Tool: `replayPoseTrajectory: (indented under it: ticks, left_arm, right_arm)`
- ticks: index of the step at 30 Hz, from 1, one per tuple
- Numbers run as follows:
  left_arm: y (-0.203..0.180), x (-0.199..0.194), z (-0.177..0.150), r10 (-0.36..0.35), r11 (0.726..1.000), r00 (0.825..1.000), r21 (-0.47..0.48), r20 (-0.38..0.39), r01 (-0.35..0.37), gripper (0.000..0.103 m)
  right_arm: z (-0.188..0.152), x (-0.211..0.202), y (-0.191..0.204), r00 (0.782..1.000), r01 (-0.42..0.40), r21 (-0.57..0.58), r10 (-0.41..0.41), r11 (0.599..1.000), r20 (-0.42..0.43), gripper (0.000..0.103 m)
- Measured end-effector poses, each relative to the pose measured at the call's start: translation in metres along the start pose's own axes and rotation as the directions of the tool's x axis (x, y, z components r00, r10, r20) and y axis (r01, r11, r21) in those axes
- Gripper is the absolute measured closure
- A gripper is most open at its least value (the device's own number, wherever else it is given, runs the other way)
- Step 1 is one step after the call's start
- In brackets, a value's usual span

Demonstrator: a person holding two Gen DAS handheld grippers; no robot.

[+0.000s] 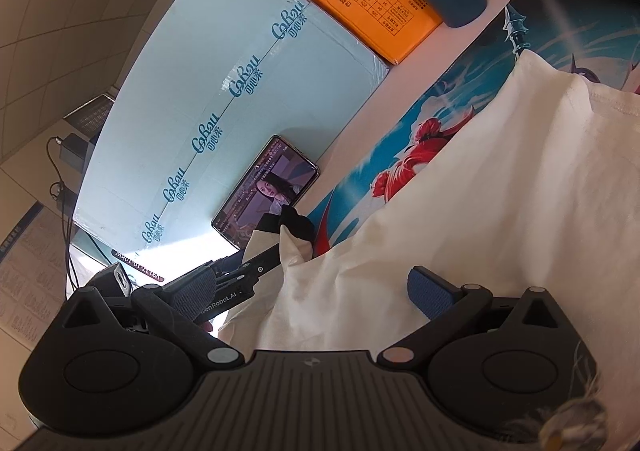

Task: Fold clothes
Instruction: 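Hold the black collar trim with the left gripper while the right gripper presses the shirt body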

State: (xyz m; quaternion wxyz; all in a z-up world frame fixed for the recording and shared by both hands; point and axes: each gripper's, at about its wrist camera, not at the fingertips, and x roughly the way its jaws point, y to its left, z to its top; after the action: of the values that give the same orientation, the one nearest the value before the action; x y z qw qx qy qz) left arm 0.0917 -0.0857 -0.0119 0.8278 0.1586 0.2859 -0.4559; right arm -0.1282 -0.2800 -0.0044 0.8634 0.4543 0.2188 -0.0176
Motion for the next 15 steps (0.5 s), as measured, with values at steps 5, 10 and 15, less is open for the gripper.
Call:
replayPoseTrajectory:
  ticks: [5,10,15]
  left_arm:
    - [0.005,0.002,0.0,-0.037,0.999,0.999,-0.035,-0.005,0.037,0.043]
    - [0.006,0.0,-0.001,-0.079,0.996,0.997,-0.036,0.012,0.08,0.092]
    - [0.002,-0.009,0.001,-0.089,0.996,0.995,-0.008,0.054,0.089,0.101]
  right_arm:
    - [0.0,0.001,0.0,1.0,0.002,0.0,-0.002,1.0,0.0,0.0]
    - [0.0,0.001,0.0,1.0,0.002,0.0,-0.002,1.0,-0.001,0.0]
    - [0.001,0.0,0.0,1.0,0.001,0.0,-0.001,1.0,0.0,0.0]
